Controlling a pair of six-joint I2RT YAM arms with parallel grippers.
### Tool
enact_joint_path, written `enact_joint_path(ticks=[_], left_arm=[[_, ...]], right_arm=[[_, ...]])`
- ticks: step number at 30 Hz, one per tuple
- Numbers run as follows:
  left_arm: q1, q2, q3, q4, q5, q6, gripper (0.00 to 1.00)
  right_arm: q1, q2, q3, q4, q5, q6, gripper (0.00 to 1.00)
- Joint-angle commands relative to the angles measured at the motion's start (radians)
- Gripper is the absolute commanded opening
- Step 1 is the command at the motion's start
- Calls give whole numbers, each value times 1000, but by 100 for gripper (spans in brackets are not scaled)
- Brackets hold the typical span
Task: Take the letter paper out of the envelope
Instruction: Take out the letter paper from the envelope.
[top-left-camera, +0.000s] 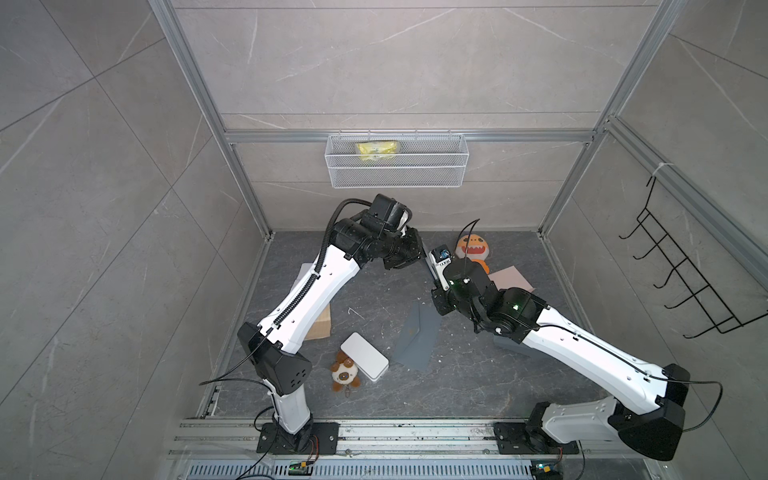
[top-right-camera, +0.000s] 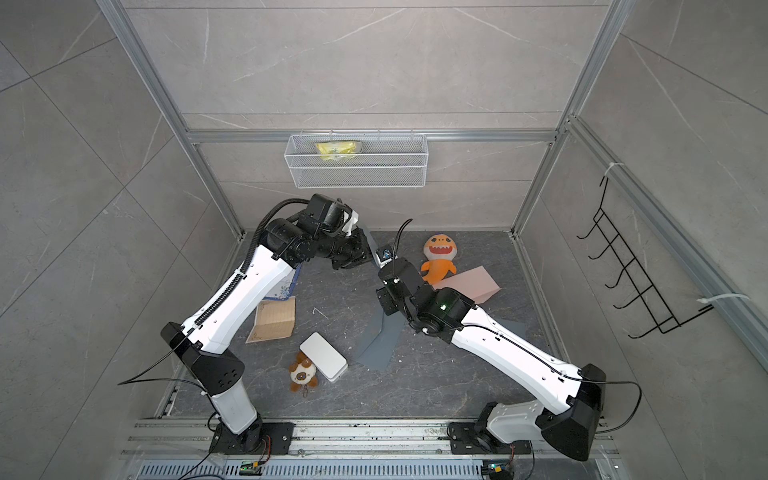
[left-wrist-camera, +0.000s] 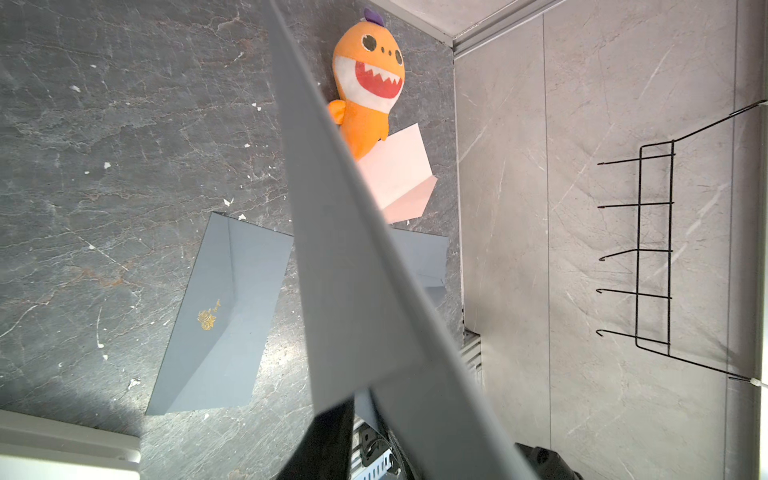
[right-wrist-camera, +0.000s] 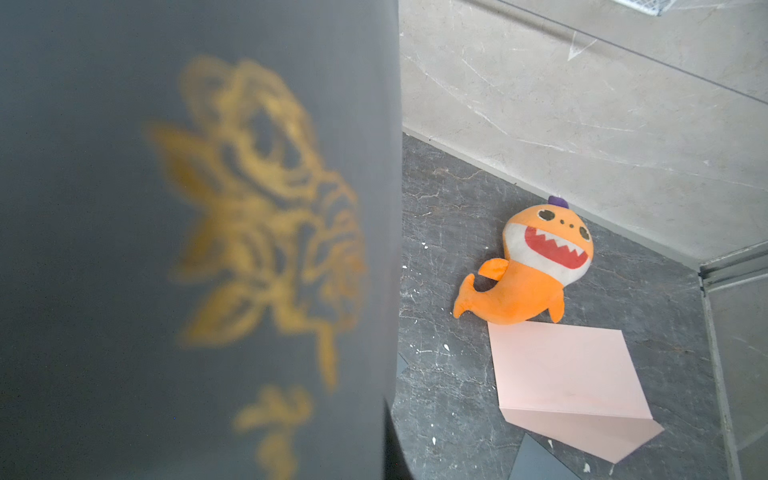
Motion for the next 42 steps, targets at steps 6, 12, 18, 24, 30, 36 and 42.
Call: enact_joint_path(ticks=[6,12,18,24,30,36,42], left_arm=[[3,28,37,-42,-54,34,22],[3,37,59,-77,-84,44,20],[3,43,72,-93,-98,51,13],[3,33,96,-109,-137,54,0],[3,27,134,-118,-163,56,0],[3,30,163,-128,-168,53,0],[3,32,153,-134,-160,52,0]], right_arm=[[46,2,48,24,35,-37,0],[67,4,54,29,61,-47,0],[79,2,52,35,73,-52,0],[80,1,30,28,44,-50,0],[78,1,4,2,9,-44,0],[77,3,-15,-12,1,-32,6],[72,-6,-20,-5,-26,-21,7]])
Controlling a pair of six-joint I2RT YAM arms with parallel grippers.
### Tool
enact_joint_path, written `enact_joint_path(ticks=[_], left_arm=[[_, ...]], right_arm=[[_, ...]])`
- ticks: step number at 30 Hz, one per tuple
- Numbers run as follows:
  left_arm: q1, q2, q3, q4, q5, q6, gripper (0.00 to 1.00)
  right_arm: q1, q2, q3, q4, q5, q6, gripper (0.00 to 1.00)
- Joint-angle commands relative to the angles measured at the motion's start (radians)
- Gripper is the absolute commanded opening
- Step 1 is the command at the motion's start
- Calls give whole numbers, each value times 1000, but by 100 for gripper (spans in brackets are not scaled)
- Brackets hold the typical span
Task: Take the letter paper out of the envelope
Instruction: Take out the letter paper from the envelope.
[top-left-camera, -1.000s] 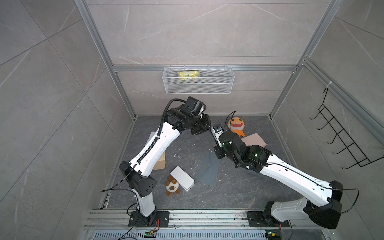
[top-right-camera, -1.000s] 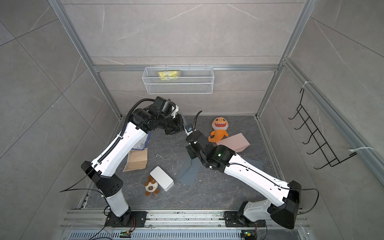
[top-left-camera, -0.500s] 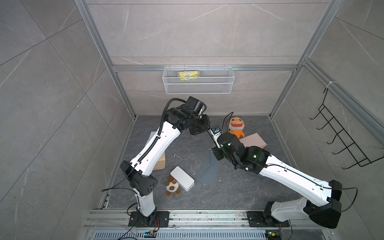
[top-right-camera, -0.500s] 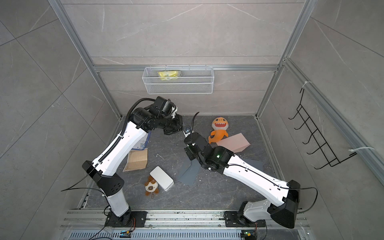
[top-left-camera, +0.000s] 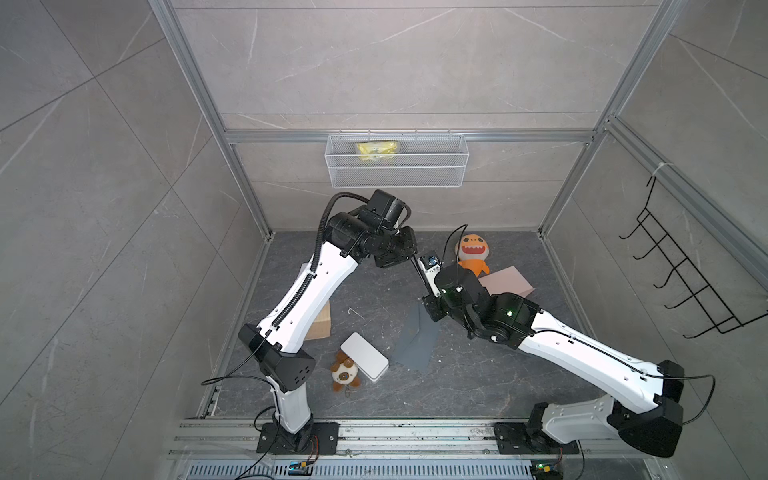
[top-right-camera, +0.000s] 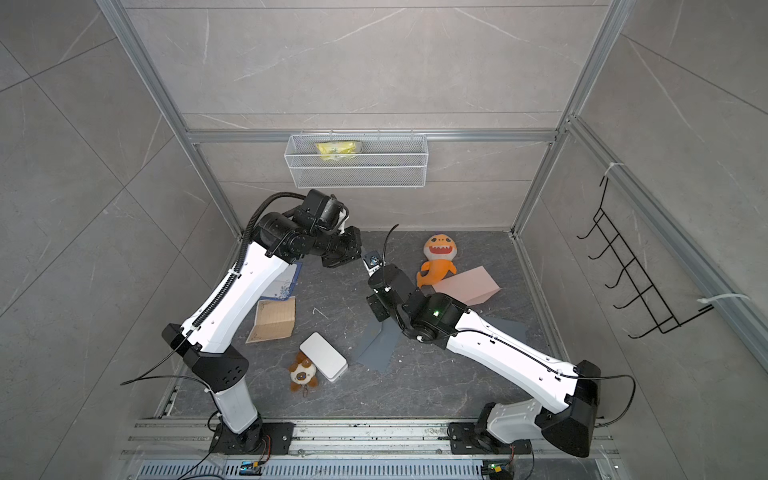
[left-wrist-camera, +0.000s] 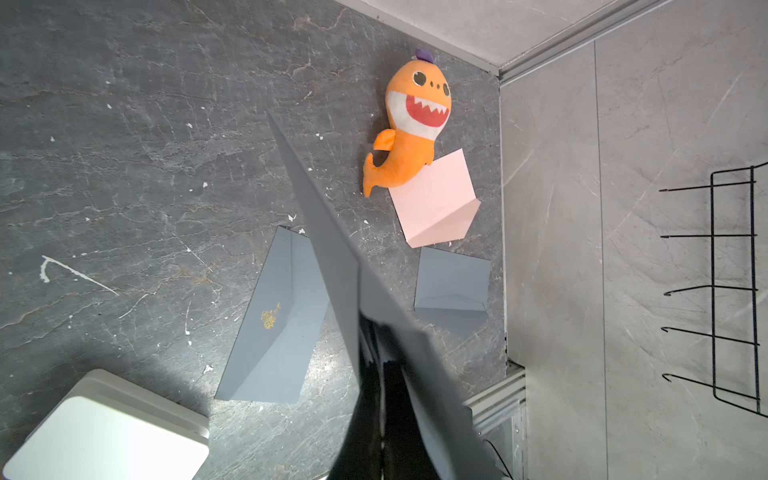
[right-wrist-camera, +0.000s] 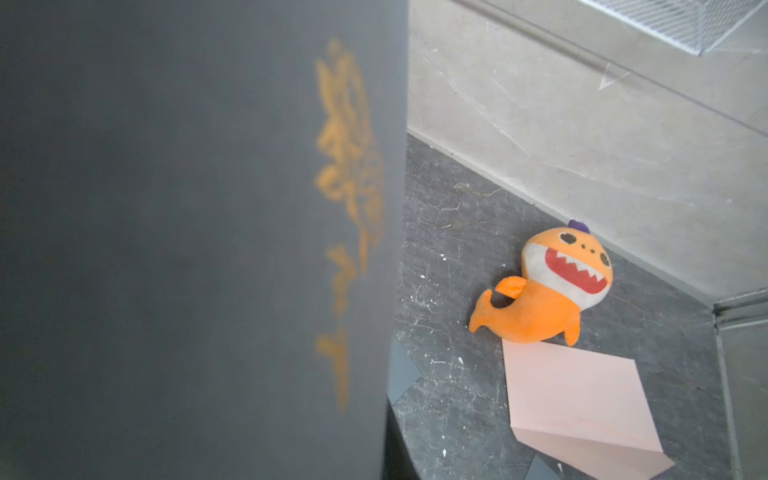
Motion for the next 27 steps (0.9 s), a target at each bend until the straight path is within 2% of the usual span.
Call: enact_joint_path(ticks=[1,5,7,9,17,19,23,27], left_arm=[[4,5,30,15,-25,24,0],[4,3,35,17,-28,28,0],[5,4,36,16,-23,26,0],[5,2,33,15,-21,25,0],[4,-16,63,47,8,4,0],[5,-19,62,69,39,-8,0],[5,-23,61,109,98,-38,0],[5,-20,62,124,131,-55,0]], right_arm=[[7,-18,-10,-25,-32,11,8],[7,-17,-8,-29,-40,17,11],[7,-19,-8,-31,-38,18,9],[6,-21,-8,-30,-31,20,0],[-11,-20,-24,-39,-49,35,0],[-39,-24,-35,-39,-92,50,0],[-121,-14,-37,-54,-267,77,0],[-163,-3,-35,-62,-345,106,0]])
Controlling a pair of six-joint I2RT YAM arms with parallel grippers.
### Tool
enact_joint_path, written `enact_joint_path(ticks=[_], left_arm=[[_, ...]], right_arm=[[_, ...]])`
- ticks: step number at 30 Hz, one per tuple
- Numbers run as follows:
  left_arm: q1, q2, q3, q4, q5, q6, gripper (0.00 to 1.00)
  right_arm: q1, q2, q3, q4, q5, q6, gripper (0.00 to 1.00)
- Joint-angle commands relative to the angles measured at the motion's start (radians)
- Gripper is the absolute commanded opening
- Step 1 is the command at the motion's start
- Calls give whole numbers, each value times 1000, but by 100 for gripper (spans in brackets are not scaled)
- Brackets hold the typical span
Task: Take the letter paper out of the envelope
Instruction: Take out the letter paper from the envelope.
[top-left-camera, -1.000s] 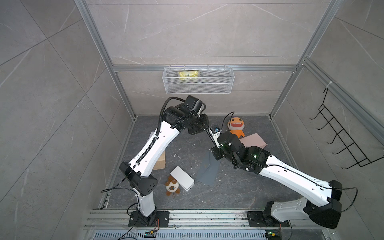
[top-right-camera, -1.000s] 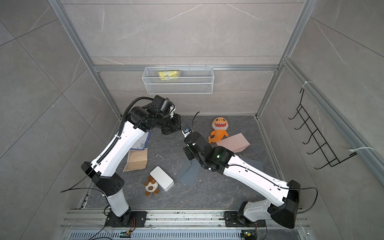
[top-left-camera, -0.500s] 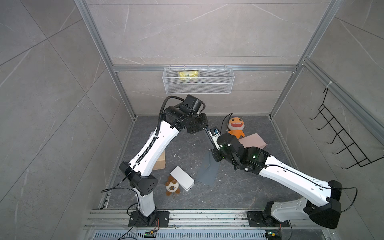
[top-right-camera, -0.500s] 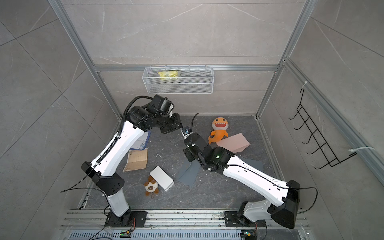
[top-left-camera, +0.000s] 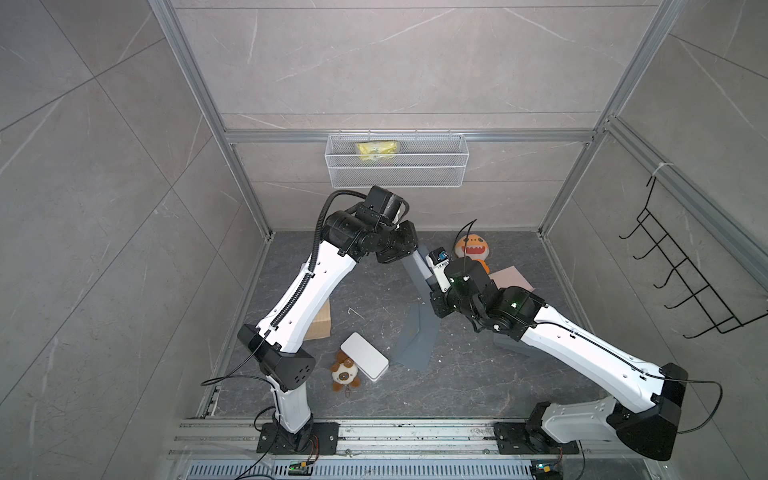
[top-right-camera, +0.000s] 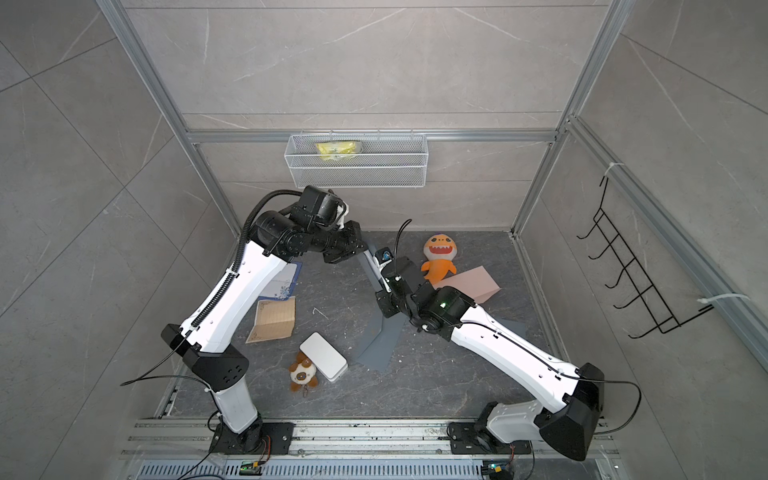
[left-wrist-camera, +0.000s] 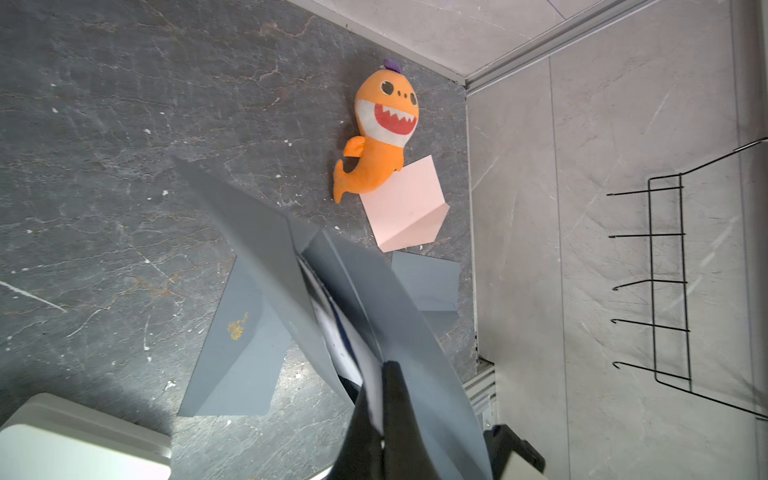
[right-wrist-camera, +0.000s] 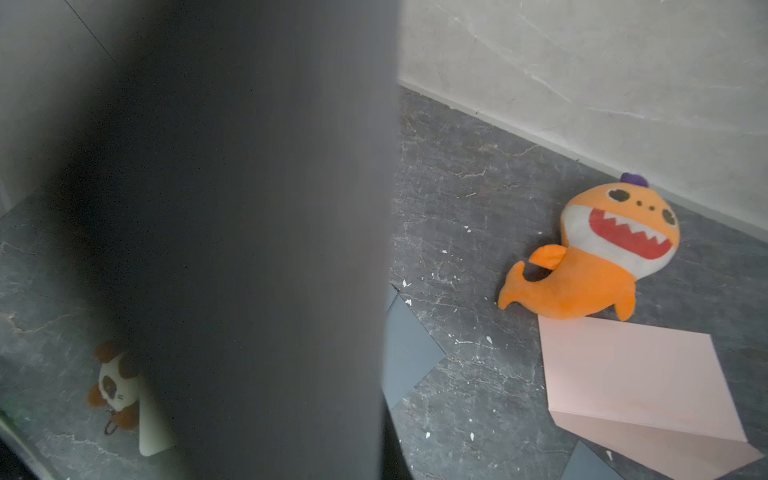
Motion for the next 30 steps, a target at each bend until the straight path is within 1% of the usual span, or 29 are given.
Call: enact_joint_path(ticks=[1,5,8,13,18,22,25,27,30], left_arm=[[4,-23,42,64,63,-23,0],[6,-25,45,79,71,-33,0],[9,-29,63,104,81,-37,0],[11,-39,77,191,124,-51,0],[18,-66,58,268,142,-58,0],[52,-106,-16,328,163,-82,0],[78,-141,-99,356,179,-89,0],[89,-164,-164,378,185,-87,0],[106,-206,-295,441,213,-102,0]], right_arm=[[-29,7,-15,-39,-130,50,0],[-70,18,-14,-41,-201,77,0],[-91,30,-10,-53,-232,91,0],[-127,53,-8,-75,-242,133,0],[-174,61,-10,-84,-235,196,0],[-232,45,-34,-75,-223,285,0],[-265,33,-57,-132,-194,378,0],[-267,11,-102,-163,-179,441,0],[-268,-65,-223,-181,-163,535,0]])
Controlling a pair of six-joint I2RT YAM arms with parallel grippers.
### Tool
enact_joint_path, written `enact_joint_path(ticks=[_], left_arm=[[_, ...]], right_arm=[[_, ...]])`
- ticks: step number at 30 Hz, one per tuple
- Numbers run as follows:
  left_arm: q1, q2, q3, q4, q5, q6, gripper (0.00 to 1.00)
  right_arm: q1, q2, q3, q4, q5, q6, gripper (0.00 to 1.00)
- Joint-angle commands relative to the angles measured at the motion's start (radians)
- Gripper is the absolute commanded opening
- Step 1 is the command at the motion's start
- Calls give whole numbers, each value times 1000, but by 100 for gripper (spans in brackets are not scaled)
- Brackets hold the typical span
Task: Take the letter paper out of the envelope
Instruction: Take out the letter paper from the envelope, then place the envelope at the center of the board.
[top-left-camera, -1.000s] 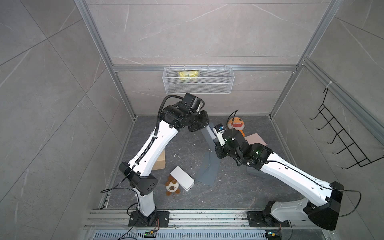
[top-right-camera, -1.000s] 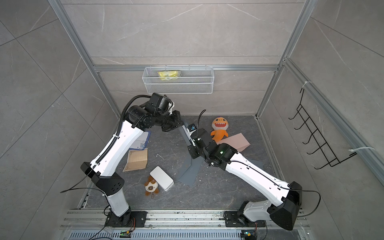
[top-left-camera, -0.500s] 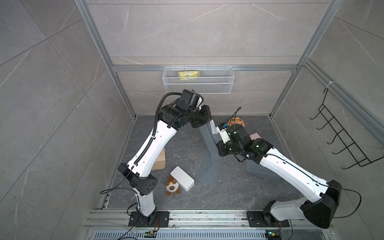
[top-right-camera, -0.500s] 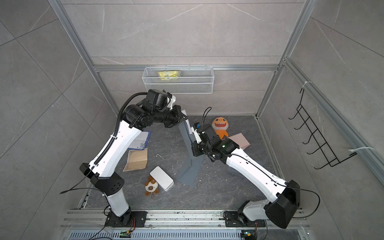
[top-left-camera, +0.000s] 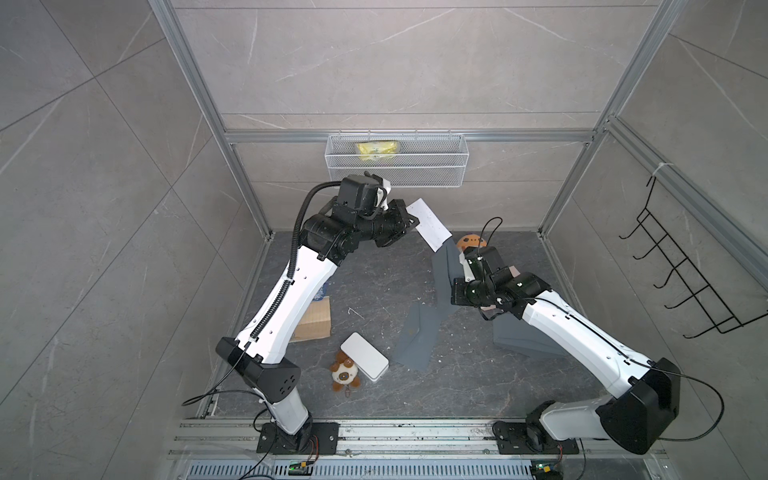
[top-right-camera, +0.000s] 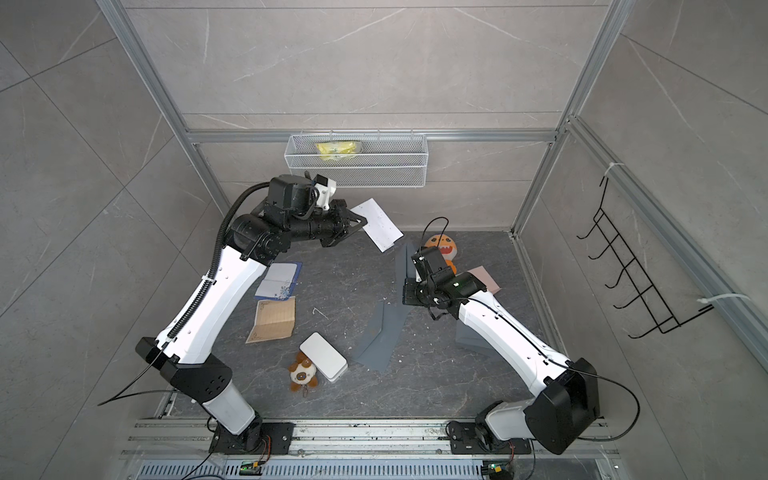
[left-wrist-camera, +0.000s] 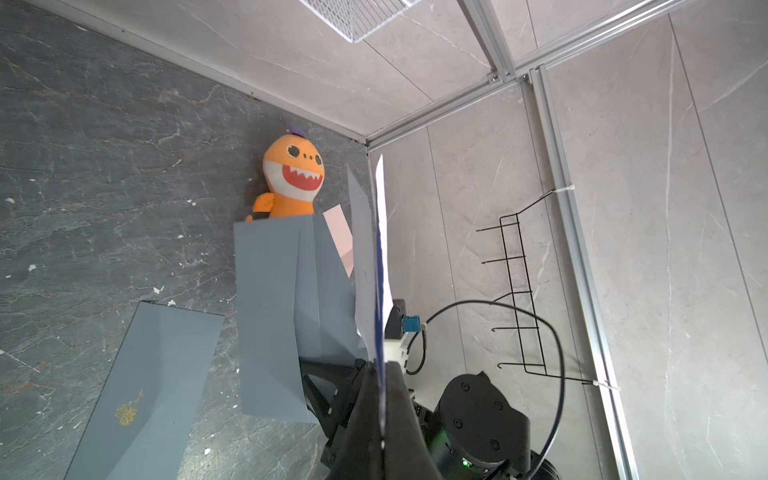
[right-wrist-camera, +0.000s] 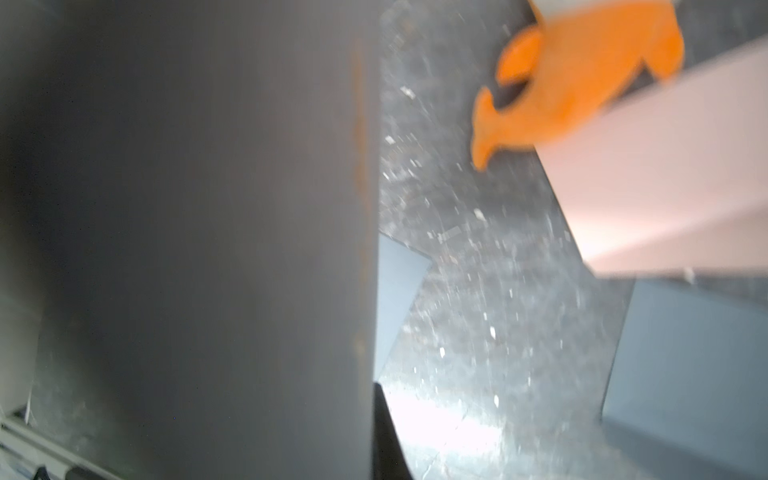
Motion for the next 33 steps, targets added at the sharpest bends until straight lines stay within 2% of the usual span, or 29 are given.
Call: enact_joint_path(ticks=[1,8,14,16,20,23,33], left_arm=[[12,-61,-117,111,69,-23,0],[20,-114,-351,238,115,-48,0],[22,-97,-383,265,141,-48,0],[23,-97,-381,258,142,-39,0],[27,-107,-396,259,138,-35,0],[29,-113,-411,270,134,-39,0],[44,-102,-419,270,146,-35,0]], right_arm=[[1,-99,-114,-75,25,154,0],[-24,-159,-341,-56,-103,232,0],[-108,-108,-491,118,-256,250,0],[-128,-90,-497,103,-245,242,6],[-151,-81,-488,34,-193,223,31],[-157,-71,-475,-12,-163,211,42],[-158,-103,-347,-159,-6,170,45]])
